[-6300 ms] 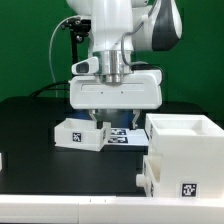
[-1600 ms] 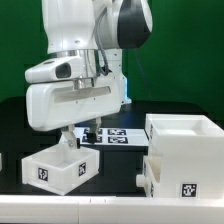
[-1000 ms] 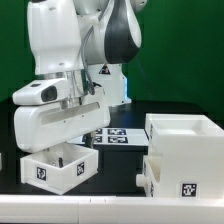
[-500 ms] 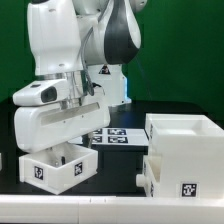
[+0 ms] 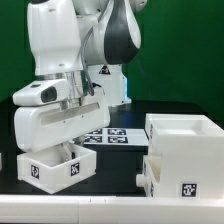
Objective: Assemble drawer
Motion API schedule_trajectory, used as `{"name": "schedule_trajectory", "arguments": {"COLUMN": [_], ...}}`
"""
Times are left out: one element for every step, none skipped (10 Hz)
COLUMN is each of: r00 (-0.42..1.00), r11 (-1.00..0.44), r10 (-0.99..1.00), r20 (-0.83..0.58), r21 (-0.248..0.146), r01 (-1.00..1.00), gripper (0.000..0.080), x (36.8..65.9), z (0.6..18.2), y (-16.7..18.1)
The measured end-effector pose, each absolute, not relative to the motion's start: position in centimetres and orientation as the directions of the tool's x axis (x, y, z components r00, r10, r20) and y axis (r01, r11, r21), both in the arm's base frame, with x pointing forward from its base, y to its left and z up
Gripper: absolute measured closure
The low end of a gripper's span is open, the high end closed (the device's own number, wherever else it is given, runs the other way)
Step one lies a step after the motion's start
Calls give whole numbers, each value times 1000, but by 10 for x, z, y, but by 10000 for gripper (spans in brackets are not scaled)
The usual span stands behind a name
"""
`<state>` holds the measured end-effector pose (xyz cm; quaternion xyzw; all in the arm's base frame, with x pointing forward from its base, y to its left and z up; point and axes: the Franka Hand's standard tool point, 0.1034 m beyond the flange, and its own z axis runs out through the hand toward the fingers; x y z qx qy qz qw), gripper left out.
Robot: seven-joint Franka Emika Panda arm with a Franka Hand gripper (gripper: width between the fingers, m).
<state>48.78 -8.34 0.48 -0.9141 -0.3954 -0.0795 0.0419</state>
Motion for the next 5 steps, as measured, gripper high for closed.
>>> {"name": "schedule_trajectory", "arguments": {"r00": [673, 601, 552, 509, 437], "r11": [-683, -612, -565, -521, -447], "r10": [717, 779, 815, 844, 885], "r20": [179, 179, 177, 170, 157], "r21": [-13, 9, 28, 29, 30], "r01": [731, 791, 825, 853, 894], "gripper": [762, 762, 762, 762, 762], "x": [488, 490, 497, 504, 511], "z": [5, 7, 15, 25, 36], "y": [-84, -88, -86, -82, -76]}}
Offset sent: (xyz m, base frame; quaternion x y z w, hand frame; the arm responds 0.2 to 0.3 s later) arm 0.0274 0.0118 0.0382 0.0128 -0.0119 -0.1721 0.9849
